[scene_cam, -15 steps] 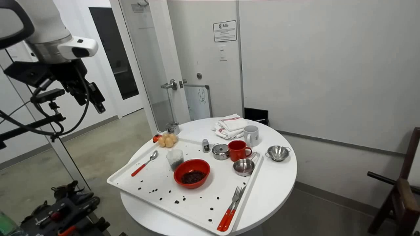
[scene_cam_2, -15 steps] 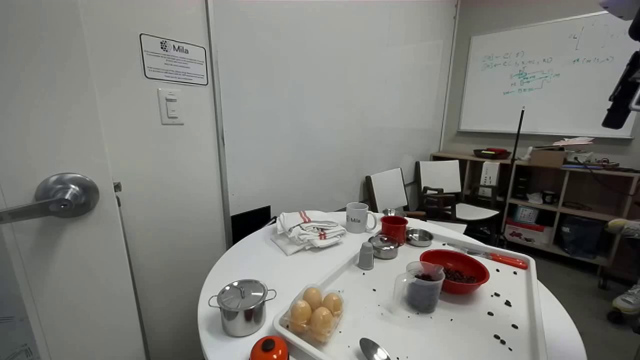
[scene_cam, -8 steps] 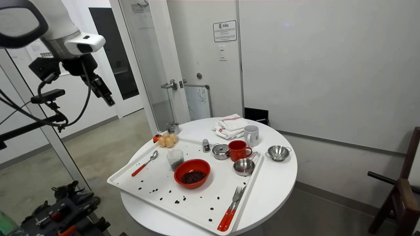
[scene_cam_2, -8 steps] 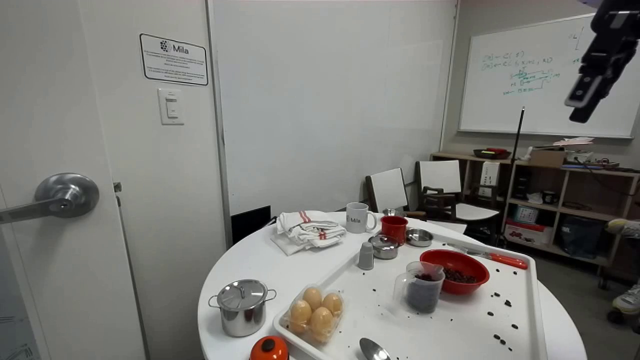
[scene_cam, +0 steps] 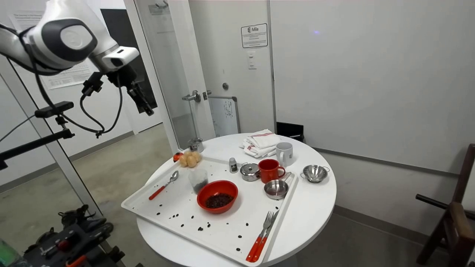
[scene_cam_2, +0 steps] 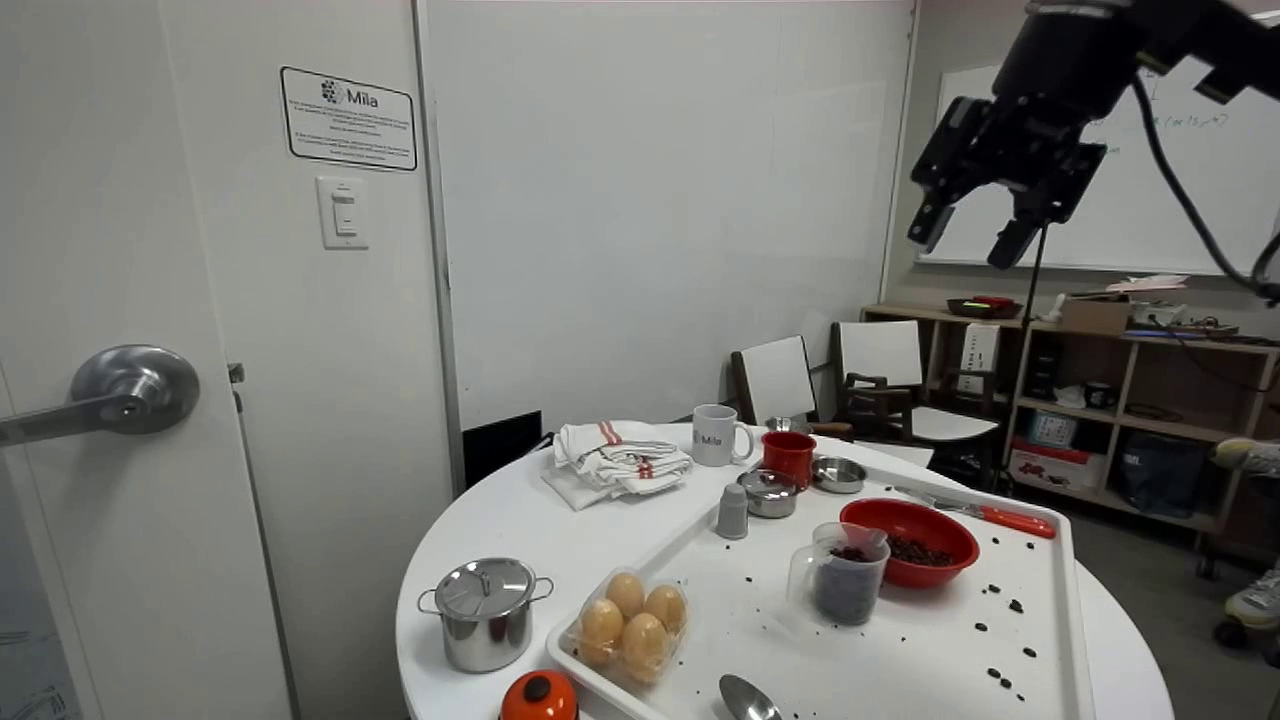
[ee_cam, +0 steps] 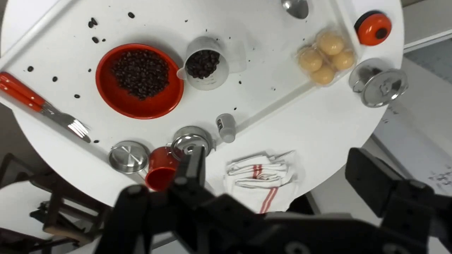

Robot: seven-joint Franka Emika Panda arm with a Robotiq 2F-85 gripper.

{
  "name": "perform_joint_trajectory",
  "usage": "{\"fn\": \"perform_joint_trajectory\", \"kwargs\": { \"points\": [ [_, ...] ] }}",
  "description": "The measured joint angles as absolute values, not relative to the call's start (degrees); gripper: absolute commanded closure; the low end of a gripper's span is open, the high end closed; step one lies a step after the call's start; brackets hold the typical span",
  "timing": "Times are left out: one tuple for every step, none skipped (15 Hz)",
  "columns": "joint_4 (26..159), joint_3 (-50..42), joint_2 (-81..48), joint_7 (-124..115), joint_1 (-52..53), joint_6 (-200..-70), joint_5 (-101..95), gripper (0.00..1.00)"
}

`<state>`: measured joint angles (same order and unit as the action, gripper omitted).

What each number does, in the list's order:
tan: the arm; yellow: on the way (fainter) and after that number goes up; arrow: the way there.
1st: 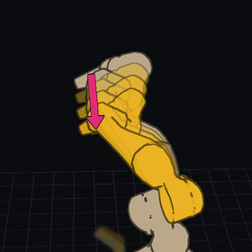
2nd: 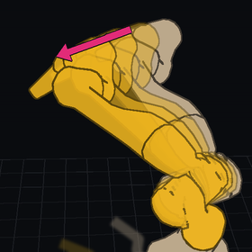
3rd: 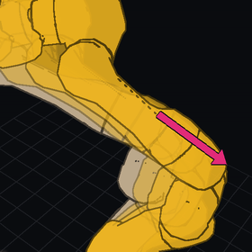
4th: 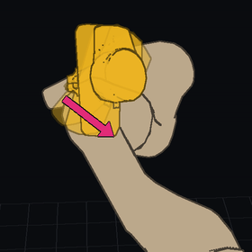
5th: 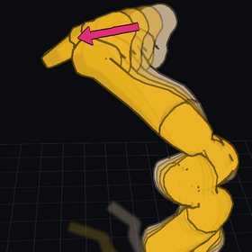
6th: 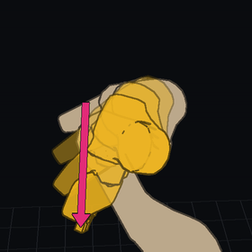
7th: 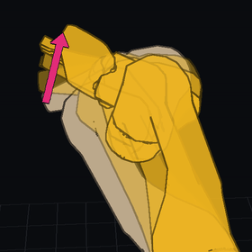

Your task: Pout the contents of the cup into the bowl

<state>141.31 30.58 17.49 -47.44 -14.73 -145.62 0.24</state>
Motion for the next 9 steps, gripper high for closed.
{"fn": "perform_joint_trajectory", "kwargs": {
  "points": [
    [139.4,32.9,15.1,-51.7,-18.3,-145.5,-3.0,0.00],
    [137.5,35.0,12.8,-55.8,-21.7,-145.1,-6.3,0.00],
    [136.0,36.4,10.8,-58.5,-24.2,-144.9,-8.5,0.00],
    [134.8,37.0,9.3,-59.7,-25.5,-144.8,-9.5,0.00],
    [134.1,37.3,8.4,-60.1,-26.1,-144.8,-9.8,0.00],
    [133.8,37.4,8.0,-60.4,-26.2,-144.7,-9.9,0.00],
    [133.8,35.6,7.8,-60.4,-24.4,-144.7,-10.1,0.00],
    [133.8,32.8,7.8,-62.9,-21.7,-144.0,-13.2,0.00],
    [134.0,32.3,8.0,-67.5,-21.5,-143.3,-17.1,0.00]
  ]
}}
